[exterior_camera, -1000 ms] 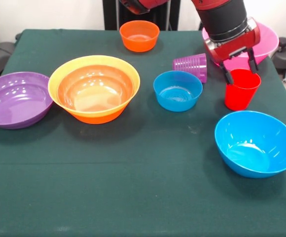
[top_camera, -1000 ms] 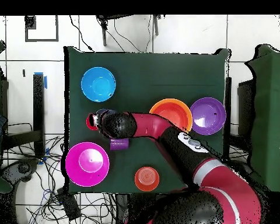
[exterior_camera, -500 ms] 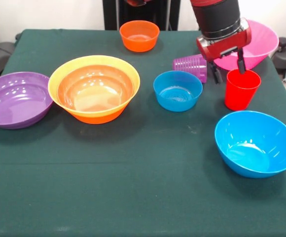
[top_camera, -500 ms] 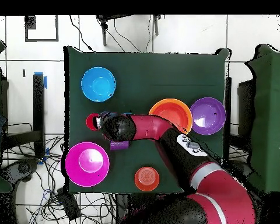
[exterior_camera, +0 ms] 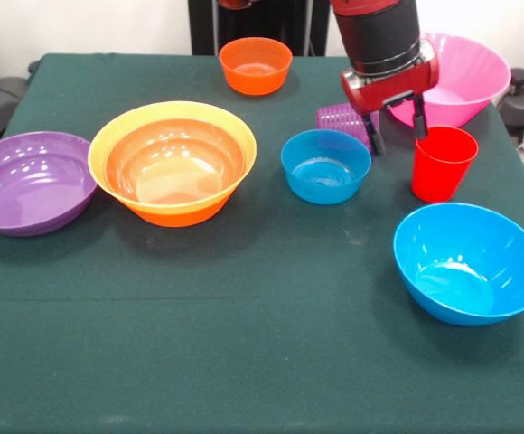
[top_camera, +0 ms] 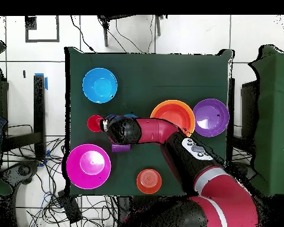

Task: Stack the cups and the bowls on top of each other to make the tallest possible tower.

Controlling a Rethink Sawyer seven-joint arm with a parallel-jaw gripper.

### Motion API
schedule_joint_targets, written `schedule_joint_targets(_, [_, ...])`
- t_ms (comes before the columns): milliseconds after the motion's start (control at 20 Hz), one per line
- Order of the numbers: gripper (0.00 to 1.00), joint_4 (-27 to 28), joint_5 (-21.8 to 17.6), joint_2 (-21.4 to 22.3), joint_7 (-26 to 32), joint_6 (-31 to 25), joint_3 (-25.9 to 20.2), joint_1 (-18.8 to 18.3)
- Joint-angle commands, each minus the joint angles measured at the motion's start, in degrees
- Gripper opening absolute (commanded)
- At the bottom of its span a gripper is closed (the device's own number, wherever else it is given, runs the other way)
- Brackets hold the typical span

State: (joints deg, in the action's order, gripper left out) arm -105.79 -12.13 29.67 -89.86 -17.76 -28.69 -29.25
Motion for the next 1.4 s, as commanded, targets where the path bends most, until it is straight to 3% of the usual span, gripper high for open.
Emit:
schedule_joint_targets(50, [1.00, 5.0, -4.9, -5.9, -1.4, -0.3, 3.1, 2.3])
schedule_joint_targets(550, [1.00, 5.7, -3.3, -11.2, -2.9, 4.2, -1.2, 0.1])
schedule_joint_targets(950, [1.00, 4.3, -1.9, -9.8, -4.8, 3.5, -1.3, 0.4])
schedule_joint_targets(1400, [1.00, -0.4, -2.0, -6.5, -5.0, 3.2, -2.9, -2.1])
